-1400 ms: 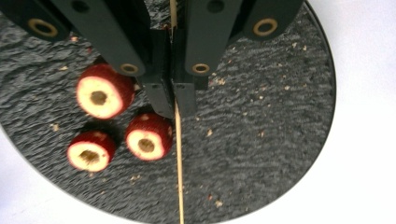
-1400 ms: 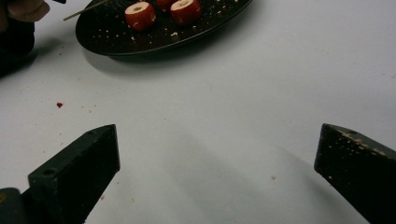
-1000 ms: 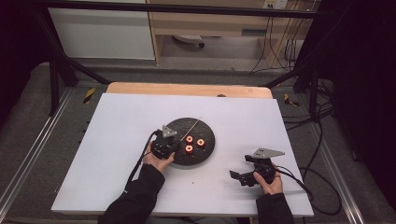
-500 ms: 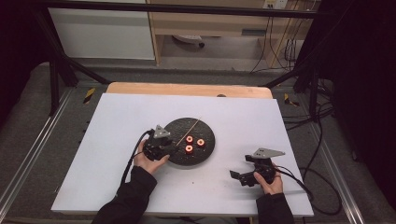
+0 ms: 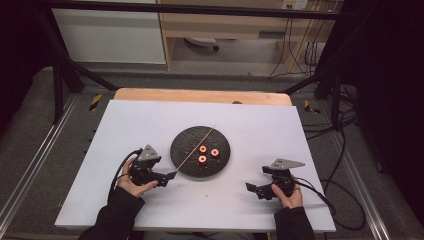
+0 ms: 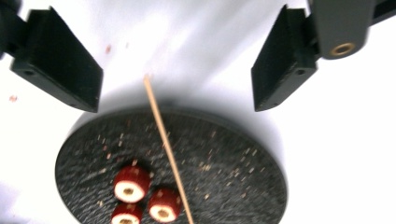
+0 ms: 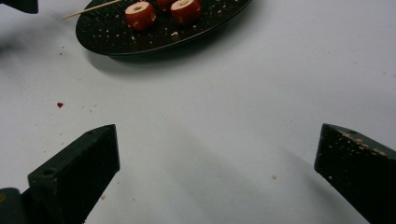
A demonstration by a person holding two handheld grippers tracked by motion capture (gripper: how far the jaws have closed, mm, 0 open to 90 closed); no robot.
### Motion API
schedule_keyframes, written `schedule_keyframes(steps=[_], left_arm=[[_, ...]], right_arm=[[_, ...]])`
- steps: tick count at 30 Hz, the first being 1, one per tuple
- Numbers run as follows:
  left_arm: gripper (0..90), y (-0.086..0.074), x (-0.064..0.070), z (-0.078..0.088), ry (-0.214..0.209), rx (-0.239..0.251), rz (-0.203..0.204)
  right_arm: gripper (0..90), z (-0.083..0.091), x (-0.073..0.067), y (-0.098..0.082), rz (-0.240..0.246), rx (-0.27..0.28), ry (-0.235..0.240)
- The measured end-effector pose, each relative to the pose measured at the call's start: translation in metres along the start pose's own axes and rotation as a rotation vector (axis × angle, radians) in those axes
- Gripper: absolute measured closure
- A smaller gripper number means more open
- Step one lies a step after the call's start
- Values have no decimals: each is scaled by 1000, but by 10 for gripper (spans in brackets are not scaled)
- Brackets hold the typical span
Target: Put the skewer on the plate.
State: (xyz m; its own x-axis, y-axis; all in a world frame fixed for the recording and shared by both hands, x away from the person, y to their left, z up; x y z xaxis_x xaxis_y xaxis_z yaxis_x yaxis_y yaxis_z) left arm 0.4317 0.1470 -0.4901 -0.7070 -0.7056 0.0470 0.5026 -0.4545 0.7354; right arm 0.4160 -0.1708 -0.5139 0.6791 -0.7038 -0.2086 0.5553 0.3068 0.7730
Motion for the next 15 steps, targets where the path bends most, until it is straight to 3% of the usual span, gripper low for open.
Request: schedule_keyframes(steps=[4, 15], left_arm=[[65, -18, -5, 11, 15, 1, 11], [50, -56, -20, 29, 40, 24, 46]], right_arm=[[10, 0, 0, -1, -2, -4, 1], [8, -3, -2, -4, -2, -17, 4]])
Point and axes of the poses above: each handheld gripper's, and its own axes: z roughly backward along the jaws, y roughly out of its top, x roughly to its right, the point moved 10 cm from there along -z, roughly forward along the jaws, and after that the axes turned 2 degrees about -x, right-handed, at the moved point
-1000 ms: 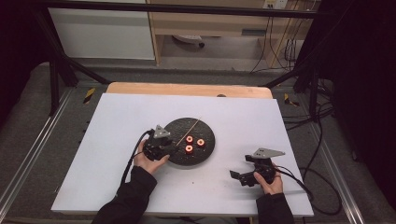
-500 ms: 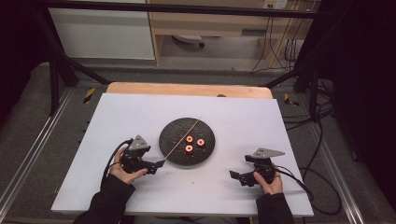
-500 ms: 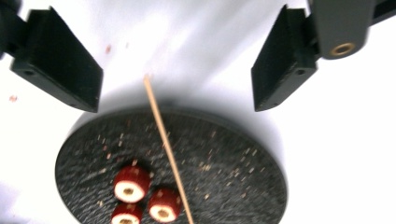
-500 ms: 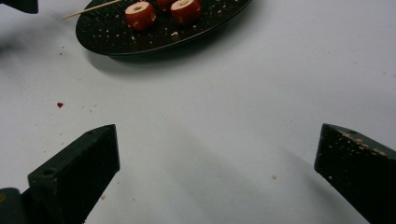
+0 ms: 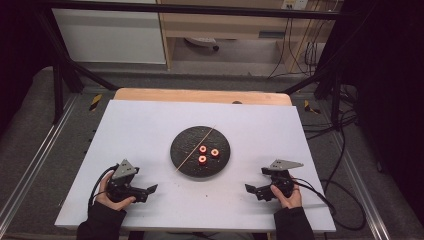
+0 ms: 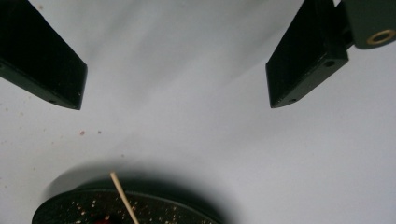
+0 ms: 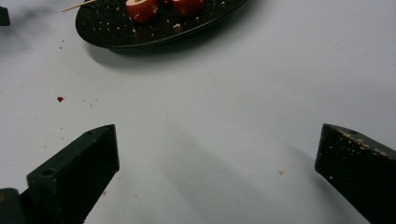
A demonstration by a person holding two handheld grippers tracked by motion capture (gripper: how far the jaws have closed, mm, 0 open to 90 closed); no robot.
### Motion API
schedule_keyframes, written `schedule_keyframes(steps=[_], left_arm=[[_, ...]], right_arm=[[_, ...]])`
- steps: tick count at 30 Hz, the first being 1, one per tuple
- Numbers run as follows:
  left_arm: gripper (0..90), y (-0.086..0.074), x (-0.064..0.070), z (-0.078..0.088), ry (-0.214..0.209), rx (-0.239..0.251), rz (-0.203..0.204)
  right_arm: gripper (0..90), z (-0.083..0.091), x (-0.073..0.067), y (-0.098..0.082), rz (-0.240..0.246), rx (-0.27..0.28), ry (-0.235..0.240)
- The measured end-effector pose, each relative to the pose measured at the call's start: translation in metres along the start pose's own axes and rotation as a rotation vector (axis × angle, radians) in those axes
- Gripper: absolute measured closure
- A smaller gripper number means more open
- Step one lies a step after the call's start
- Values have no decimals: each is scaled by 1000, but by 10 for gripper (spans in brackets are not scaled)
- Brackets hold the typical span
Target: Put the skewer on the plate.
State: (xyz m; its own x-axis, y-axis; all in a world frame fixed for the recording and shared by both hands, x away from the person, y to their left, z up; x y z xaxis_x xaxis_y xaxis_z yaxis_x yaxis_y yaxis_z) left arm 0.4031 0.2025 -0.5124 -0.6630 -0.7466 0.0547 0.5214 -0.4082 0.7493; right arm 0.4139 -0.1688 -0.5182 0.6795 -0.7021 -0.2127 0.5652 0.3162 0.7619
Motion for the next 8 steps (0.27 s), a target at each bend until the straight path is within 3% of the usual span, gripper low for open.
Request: schedule_keyframes(steps=[8], left_arm=[[57, -2, -5, -2, -2, -5, 13]], right_arm=[[8, 1, -1, 0, 2, 0, 2]])
Point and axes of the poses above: each handheld gripper's, and its own axes: z roughly backward along the jaws, y roughly out of its top, x roughly to its right, the point moved 10 cm from there along -z, roughly forward along the jaws, and after that the axes turned 2 degrees about -x, right-handed, at the moved point
